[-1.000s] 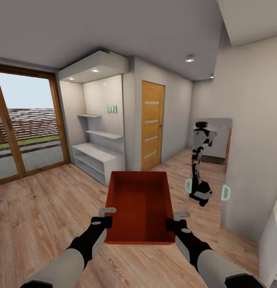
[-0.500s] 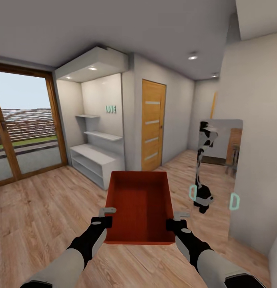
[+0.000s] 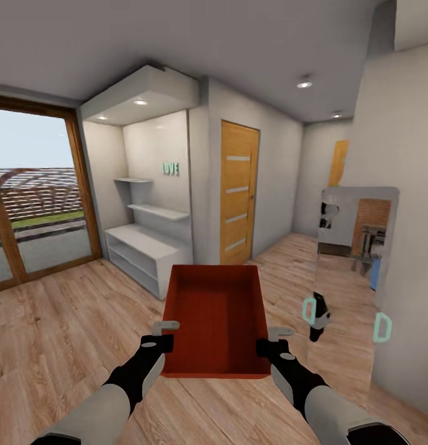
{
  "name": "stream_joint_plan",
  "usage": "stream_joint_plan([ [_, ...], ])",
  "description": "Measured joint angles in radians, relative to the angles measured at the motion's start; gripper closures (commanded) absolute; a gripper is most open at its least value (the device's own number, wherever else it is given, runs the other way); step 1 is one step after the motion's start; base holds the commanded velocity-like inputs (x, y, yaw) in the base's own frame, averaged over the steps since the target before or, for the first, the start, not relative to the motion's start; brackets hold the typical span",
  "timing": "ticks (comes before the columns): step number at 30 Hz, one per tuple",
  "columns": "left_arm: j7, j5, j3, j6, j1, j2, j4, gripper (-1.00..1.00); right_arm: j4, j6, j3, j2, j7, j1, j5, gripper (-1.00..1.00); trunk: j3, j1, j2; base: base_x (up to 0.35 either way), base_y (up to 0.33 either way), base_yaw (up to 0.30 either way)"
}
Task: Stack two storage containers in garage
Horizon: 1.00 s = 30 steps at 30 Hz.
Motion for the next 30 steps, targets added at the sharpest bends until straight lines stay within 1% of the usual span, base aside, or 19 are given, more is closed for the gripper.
stream_joint_plan([
  [30, 0.000, 0.000, 0.001, 0.000, 0.000, 0.000, 0.002, 1.00, 0.000, 0.002, 0.001, 0.000, 0.000, 0.000, 0.000, 1.00, 0.000, 0.000, 0.000, 0.323, 0.080, 0.000],
])
